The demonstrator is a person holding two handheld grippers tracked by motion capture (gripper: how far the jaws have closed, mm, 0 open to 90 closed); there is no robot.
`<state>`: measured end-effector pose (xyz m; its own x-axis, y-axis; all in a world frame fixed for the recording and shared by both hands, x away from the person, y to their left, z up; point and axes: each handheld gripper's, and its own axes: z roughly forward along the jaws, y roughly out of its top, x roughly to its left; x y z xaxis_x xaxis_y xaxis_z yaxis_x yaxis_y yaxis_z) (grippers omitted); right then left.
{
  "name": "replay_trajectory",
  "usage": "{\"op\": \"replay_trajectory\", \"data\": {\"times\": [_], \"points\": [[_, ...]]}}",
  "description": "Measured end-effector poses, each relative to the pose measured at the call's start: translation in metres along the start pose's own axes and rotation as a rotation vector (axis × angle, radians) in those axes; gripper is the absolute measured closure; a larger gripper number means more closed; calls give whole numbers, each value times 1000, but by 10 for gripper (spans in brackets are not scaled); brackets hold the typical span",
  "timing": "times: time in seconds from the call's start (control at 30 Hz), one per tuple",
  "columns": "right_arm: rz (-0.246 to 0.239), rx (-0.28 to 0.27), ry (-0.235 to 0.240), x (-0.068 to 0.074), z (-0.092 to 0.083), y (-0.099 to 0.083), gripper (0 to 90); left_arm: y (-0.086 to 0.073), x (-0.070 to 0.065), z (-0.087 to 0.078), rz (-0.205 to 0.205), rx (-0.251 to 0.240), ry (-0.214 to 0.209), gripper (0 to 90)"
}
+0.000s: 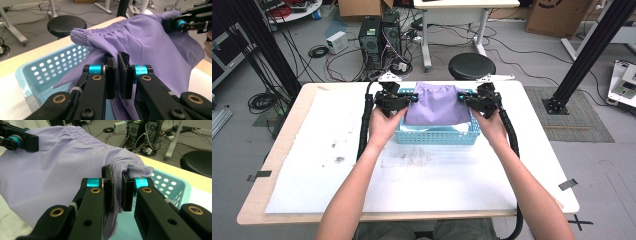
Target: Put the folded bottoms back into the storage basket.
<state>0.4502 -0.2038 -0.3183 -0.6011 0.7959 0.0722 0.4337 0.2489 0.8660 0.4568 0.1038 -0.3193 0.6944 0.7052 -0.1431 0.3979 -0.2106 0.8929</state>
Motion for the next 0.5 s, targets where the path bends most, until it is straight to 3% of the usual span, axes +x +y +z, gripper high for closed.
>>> {"op": "replay_trajectory", "data": {"times": [0.17, 0.33, 0.37, 0.5], "points": [[-5, 4, -20, -9, 16, 2, 843, 0, 9, 16, 18, 18, 22, 849], [-4, 45, -53, -18, 36, -4, 818, -8, 20, 32, 2, 39, 35, 846], [-2, 54, -63, -20, 39, -6, 754, -11, 22, 35, -1, 43, 49, 825], [-5, 81, -83, -23, 41, -9, 575, -22, 29, 33, -21, 39, 89, 558]]}}
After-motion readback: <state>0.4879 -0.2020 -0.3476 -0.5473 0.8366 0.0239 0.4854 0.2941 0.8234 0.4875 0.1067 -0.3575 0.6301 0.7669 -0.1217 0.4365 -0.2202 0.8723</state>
